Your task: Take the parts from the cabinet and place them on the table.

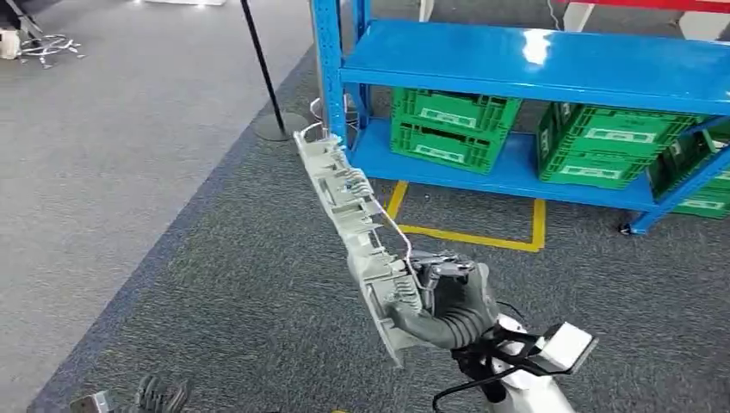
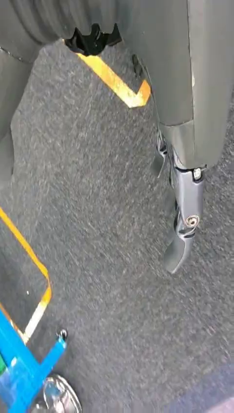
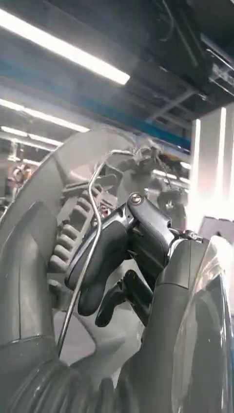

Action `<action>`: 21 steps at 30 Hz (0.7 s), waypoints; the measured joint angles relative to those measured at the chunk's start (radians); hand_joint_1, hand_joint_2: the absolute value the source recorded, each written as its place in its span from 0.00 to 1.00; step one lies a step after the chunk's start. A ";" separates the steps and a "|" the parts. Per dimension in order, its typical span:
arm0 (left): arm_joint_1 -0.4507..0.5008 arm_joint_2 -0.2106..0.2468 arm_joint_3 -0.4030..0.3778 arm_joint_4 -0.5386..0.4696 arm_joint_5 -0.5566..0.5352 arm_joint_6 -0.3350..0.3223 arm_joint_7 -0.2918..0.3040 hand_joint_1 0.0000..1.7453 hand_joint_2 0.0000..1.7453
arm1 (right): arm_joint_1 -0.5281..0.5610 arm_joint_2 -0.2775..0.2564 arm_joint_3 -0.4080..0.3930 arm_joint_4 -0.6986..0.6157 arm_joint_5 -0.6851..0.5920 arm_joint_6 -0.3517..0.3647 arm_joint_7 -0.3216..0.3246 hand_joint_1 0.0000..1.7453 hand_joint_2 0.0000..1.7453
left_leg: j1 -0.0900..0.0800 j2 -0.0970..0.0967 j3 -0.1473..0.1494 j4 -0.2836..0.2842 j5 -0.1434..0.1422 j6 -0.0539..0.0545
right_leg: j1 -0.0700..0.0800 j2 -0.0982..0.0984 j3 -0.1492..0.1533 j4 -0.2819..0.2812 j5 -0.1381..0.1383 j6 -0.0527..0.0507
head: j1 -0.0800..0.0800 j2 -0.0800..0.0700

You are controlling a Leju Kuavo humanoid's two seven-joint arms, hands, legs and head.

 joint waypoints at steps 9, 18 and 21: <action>-0.004 0.001 -0.016 0.000 -0.002 -0.001 0.000 0.00 1.00 | -0.054 -0.001 0.018 0.014 0.000 0.009 0.021 1.00 1.00 | 0.012 0.061 -0.148 0.286 -0.128 -0.047 | -0.003 -0.079 -0.003 -0.006 0.006 -0.035 | -0.016 0.000; -0.007 0.003 -0.029 0.000 -0.004 0.001 0.000 0.00 1.00 | -0.079 -0.001 0.033 0.027 0.006 0.007 0.037 1.00 1.00 | -0.001 0.098 -0.020 0.012 -0.005 -0.017 | 0.006 -0.141 -0.003 -0.009 0.003 -0.011 | -0.015 0.000; -0.005 0.002 -0.033 0.000 -0.004 0.001 0.000 0.00 1.00 | -0.087 -0.002 0.035 0.030 0.006 0.007 0.039 1.00 1.00 | 0.008 0.081 -0.014 -0.007 0.008 0.005 | 0.003 -0.100 -0.022 0.023 -0.033 0.002 | -0.013 0.000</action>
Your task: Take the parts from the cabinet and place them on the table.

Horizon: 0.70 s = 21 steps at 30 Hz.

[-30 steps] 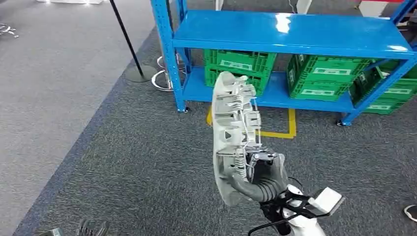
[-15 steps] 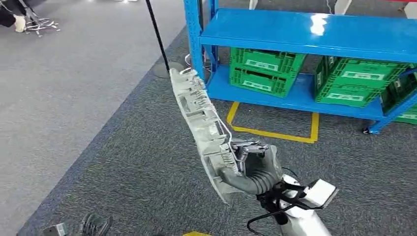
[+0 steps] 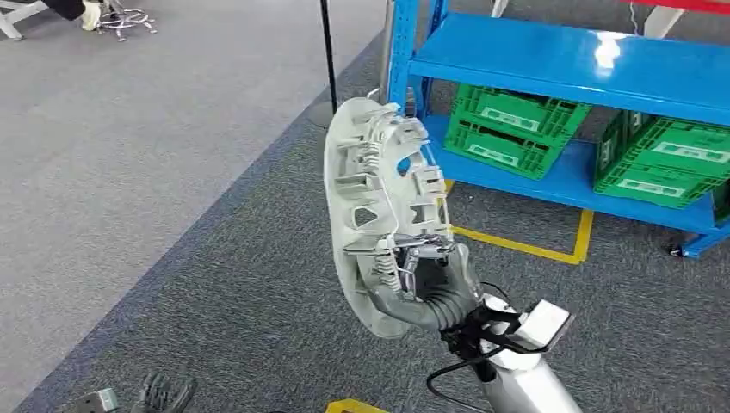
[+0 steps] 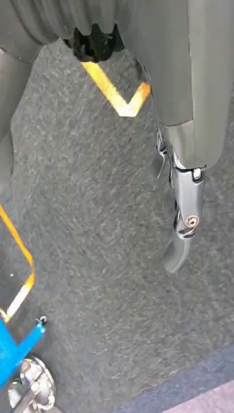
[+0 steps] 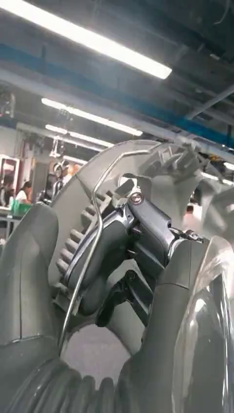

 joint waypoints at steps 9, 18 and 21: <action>-0.009 0.000 -0.023 0.000 -0.001 0.000 0.000 0.00 1.00 | -0.046 -0.010 0.018 0.057 0.013 -0.013 0.045 1.00 1.00 | -0.009 -0.082 -0.010 0.015 0.001 0.005 | -0.002 0.097 -0.011 0.003 0.039 -0.013 | 0.001 0.000; -0.010 0.002 -0.037 0.000 -0.008 0.002 0.000 0.00 1.00 | -0.066 -0.010 0.026 0.088 0.012 -0.015 0.049 1.00 1.00 | 0.003 -0.021 -0.133 0.253 -0.110 -0.048 | -0.005 0.027 0.005 -0.026 0.048 -0.038 | -0.010 0.000; -0.008 0.002 -0.044 0.001 -0.008 0.003 0.000 0.00 1.00 | -0.078 -0.010 0.040 0.096 0.012 -0.012 0.056 1.00 1.00 | 0.012 -0.018 -0.147 0.295 -0.097 -0.055 | -0.006 0.001 0.006 -0.026 0.046 -0.037 | -0.011 0.000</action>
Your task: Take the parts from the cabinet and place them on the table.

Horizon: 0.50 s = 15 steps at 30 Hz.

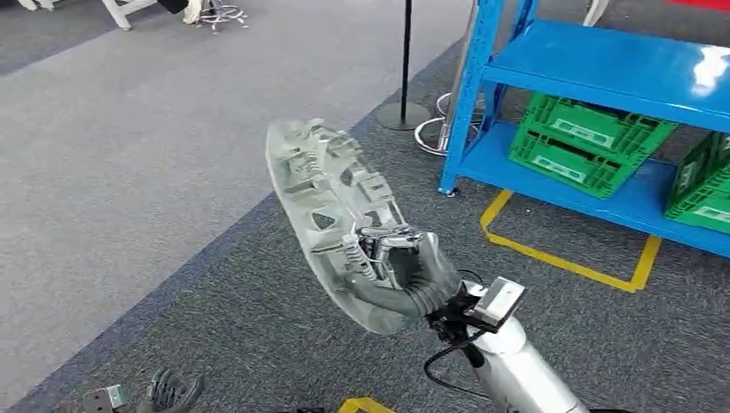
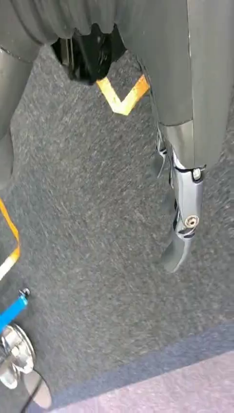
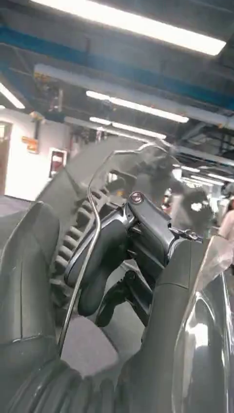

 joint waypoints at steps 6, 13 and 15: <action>-0.008 -0.002 -0.015 0.001 -0.010 0.001 0.000 0.00 1.00 | -0.021 0.005 0.026 0.003 0.003 0.000 0.013 1.00 1.00 | -0.015 0.054 0.125 -0.271 0.093 0.021 | 0.011 -0.037 0.006 -0.003 -0.008 0.024 | 0.000 0.000; -0.009 -0.002 -0.022 0.002 -0.009 0.003 0.000 0.00 1.00 | -0.030 0.005 0.040 0.013 0.005 0.001 0.017 1.00 1.00 | -0.016 -0.006 0.127 -0.280 0.099 0.065 | 0.008 0.036 -0.136 0.283 -0.149 0.037 | 0.004 0.000; -0.009 -0.002 -0.025 0.004 -0.010 0.003 0.000 0.00 1.00 | -0.030 0.005 0.053 0.018 0.010 0.002 0.021 1.00 1.00 | -0.019 -0.026 0.129 -0.280 0.099 0.066 | 0.011 0.036 -0.162 0.309 -0.123 0.032 | 0.004 0.000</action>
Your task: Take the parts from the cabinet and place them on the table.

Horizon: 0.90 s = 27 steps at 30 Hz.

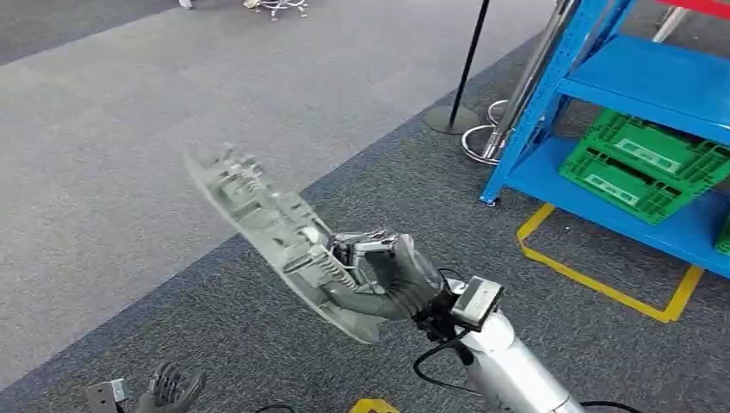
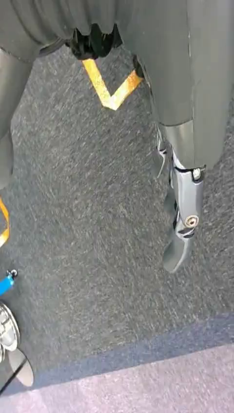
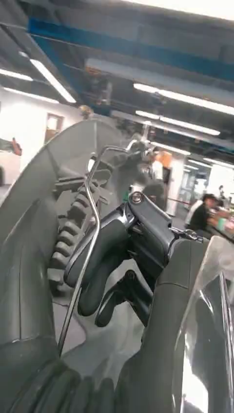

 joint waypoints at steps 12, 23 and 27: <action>-0.012 -0.006 -0.027 0.008 -0.006 0.015 0.000 0.00 1.00 | -0.039 0.010 0.064 0.014 0.025 -0.019 0.025 1.00 1.00 | 0.012 0.018 -0.086 0.177 -0.094 -0.058 | -0.005 0.009 0.149 -0.316 0.144 -0.040 | -0.011 0.000; -0.018 -0.007 -0.039 0.016 0.001 0.024 0.000 0.00 1.00 | -0.061 0.011 0.115 0.021 0.046 -0.040 0.033 1.00 1.00 | 0.016 0.060 0.013 0.000 -0.012 -0.040 | -0.001 -0.074 0.170 -0.330 0.137 0.006 | -0.011 0.000; -0.021 -0.007 -0.040 0.016 0.001 0.024 0.000 0.00 1.00 | -0.063 0.011 0.122 0.021 0.047 -0.041 0.034 1.00 1.00 | 0.019 0.029 0.015 -0.012 0.000 -0.011 | -0.005 -0.011 0.090 -0.164 0.035 0.010 | -0.003 0.000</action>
